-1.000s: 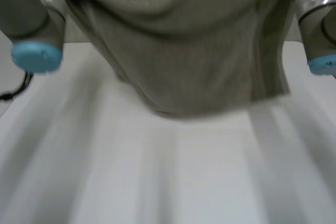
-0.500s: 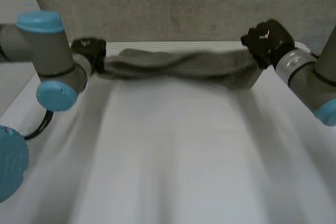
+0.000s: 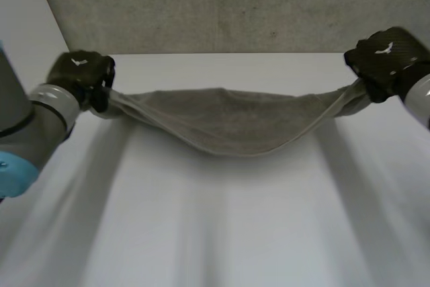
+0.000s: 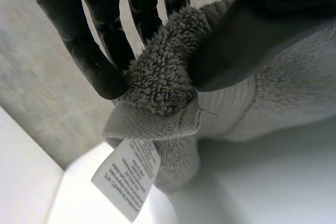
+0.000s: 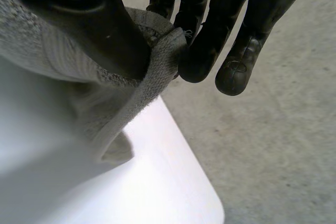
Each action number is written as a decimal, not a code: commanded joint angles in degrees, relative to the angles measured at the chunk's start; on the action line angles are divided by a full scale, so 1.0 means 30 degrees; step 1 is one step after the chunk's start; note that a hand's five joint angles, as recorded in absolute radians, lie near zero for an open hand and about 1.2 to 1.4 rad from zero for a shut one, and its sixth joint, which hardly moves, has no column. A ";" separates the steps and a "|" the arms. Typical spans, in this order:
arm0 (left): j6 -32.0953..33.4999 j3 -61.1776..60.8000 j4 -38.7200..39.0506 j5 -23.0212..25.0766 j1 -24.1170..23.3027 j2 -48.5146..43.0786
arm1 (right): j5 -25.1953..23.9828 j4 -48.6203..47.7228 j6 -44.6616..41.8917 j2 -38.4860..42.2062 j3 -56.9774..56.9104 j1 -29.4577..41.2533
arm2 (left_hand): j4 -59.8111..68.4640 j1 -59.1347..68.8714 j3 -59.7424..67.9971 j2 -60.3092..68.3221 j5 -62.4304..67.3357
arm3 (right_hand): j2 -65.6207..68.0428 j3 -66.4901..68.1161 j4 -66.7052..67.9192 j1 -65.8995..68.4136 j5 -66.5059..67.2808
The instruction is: Fold the towel.
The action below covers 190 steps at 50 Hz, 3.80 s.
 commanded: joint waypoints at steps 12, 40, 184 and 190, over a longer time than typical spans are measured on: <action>0.3976 0.0273 -0.0428 -0.0185 0.0608 0.0337 | -0.0304 0.4767 0.0052 0.0585 -0.2630 -0.0818 | -0.2442 -0.0832 -0.2941 -0.1914 -0.4910 | 0.1327 0.1104 0.1150 0.1385 0.1175; 0.5803 0.8478 -0.1396 -0.1681 -0.0301 -1.0425 | 0.1102 0.2808 0.0080 0.9589 -0.6207 -0.0144 | -0.2442 -0.0832 -0.2941 -0.1914 -0.4910 | 0.1327 0.1104 0.1150 0.1385 0.1175; -0.0262 -0.4559 0.8038 0.0135 -0.2117 -0.0345 | 0.3504 -0.2670 -0.2443 1.3051 -0.7997 1.2192 | -2.5479 -2.3870 -2.5978 -2.4951 -2.7948 | -2.2006 -2.2229 -2.2183 -2.1948 -2.2158; -0.0262 -0.4413 0.8038 0.0165 -0.2700 -0.0727 | 0.3271 -0.2758 0.0979 0.8984 -0.5394 1.0643 | -2.5479 -2.3870 -2.5978 -2.4951 -2.7948 | -2.2006 -2.2229 -2.2183 -2.1948 -2.2158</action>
